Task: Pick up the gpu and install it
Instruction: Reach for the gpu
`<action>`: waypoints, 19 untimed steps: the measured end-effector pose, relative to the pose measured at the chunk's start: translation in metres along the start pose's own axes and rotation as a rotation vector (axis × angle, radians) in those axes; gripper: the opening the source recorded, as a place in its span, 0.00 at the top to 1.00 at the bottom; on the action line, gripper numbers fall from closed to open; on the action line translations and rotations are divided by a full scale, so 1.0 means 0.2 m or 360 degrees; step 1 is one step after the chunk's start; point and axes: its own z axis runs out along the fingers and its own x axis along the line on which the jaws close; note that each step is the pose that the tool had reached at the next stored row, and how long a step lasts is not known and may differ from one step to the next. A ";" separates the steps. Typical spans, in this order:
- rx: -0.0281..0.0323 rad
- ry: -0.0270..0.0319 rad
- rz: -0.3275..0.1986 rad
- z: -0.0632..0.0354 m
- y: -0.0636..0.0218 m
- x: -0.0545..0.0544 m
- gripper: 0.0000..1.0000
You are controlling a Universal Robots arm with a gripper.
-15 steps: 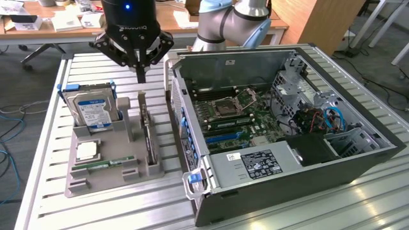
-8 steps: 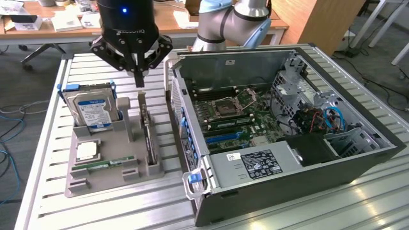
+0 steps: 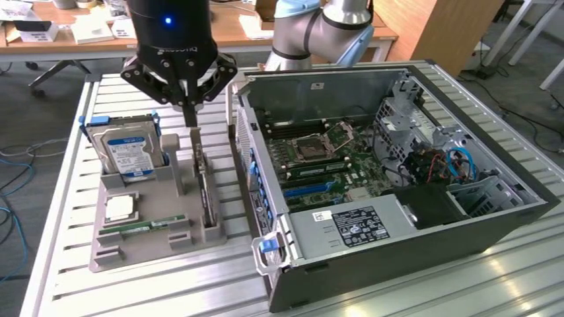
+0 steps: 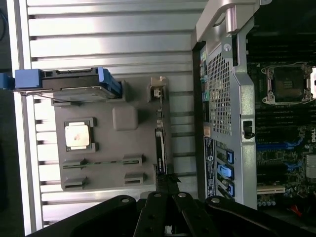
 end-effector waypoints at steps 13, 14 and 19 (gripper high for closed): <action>0.00000 0.00000 0.0000 0.001 -0.032 0.00 0.89; -0.00001 -0.00001 0.0000 0.003 -0.032 0.00 0.89; 0.00002 0.00002 0.0000 0.011 -0.033 0.01 0.89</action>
